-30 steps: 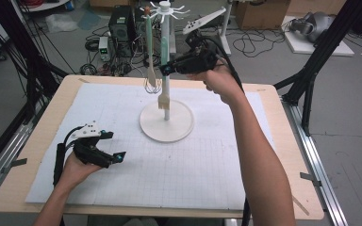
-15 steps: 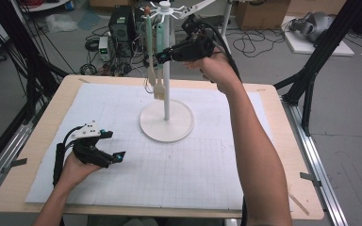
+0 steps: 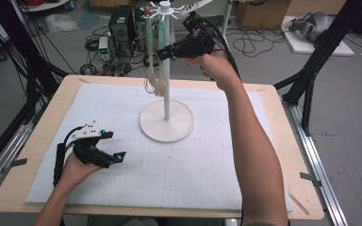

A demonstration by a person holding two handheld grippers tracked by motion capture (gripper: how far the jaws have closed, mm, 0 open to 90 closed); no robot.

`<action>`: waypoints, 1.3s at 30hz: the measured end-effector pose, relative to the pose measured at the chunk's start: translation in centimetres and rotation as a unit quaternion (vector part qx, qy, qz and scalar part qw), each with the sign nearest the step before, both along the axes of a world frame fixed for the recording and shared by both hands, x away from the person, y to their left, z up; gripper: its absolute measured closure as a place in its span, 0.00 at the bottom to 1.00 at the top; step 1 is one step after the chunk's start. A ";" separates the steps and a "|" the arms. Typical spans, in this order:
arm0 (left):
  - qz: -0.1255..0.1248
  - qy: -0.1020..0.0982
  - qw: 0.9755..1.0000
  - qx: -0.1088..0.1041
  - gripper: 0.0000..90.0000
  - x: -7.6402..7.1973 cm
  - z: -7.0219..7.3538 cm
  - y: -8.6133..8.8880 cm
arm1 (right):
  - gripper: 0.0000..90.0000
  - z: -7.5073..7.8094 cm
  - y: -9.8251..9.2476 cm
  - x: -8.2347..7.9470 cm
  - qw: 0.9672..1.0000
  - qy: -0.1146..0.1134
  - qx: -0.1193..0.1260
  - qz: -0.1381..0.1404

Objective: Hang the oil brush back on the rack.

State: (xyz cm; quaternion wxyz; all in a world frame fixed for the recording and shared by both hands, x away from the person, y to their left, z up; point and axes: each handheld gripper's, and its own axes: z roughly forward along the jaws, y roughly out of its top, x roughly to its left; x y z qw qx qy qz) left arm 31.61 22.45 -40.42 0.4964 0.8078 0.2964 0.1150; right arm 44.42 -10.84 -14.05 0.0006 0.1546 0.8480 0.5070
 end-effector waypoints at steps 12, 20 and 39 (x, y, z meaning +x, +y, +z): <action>-0.002 -0.001 1.000 0.002 0.02 0.0 0.1 0.2 | 0.93 0.1 0.6 0.4 1.000 0.003 -0.004 -0.002; -0.003 0.001 1.000 0.000 0.02 0.0 0.0 0.0 | 0.92 -0.1 0.2 0.5 1.000 0.005 -0.003 -0.013; 0.001 0.002 1.000 0.000 0.02 0.1 0.0 0.3 | 0.82 -1.0 -0.1 0.2 0.999 -0.004 0.013 -0.031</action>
